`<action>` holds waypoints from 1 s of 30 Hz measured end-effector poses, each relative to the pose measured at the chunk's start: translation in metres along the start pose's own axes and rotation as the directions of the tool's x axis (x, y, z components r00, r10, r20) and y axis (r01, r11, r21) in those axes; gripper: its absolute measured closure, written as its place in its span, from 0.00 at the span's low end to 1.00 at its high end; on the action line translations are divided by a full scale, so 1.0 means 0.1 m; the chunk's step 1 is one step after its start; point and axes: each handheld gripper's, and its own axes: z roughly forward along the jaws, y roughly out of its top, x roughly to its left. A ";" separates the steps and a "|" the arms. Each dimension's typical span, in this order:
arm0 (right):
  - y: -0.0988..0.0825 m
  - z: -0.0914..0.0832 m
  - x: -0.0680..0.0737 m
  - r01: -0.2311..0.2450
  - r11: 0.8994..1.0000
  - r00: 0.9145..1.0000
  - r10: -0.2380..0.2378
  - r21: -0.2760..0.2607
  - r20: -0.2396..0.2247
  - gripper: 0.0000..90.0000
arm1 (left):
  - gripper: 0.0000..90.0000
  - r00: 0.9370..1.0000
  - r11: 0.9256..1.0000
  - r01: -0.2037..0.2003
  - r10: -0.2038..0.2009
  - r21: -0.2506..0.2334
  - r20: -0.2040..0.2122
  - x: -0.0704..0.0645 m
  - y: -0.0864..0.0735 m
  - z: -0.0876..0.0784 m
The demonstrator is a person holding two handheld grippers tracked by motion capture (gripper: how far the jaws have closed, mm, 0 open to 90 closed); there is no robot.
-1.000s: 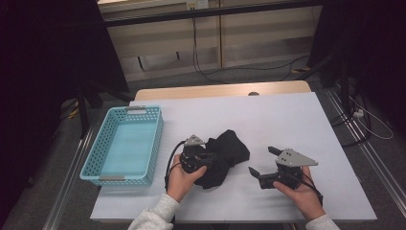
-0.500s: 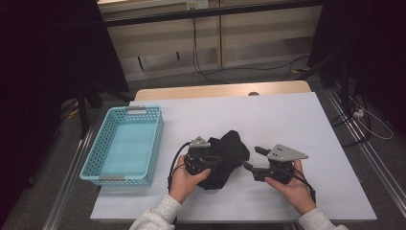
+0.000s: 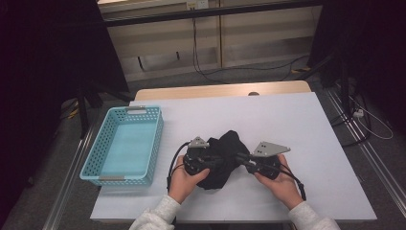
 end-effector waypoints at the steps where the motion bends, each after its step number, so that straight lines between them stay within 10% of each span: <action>1: 0.01 -0.01 0.00 0.003 1.000 1.000 -0.003 0.002 0.006 0.94 | 0.86 1.000 1.000 0.003 -0.003 -0.004 -0.001 0.01 0.00 -0.02; 25: -0.10 -0.52 -0.42 -0.117 0.990 0.983 0.127 -0.084 0.133 0.95 | 0.44 0.996 0.994 0.041 -0.049 -0.100 -0.074 0.23 0.09 -0.27; 30: -0.05 -0.47 -0.28 -0.077 0.994 0.990 0.086 -0.082 0.109 0.95 | 0.34 0.994 0.994 0.038 -0.048 -0.097 -0.094 0.22 0.11 -0.26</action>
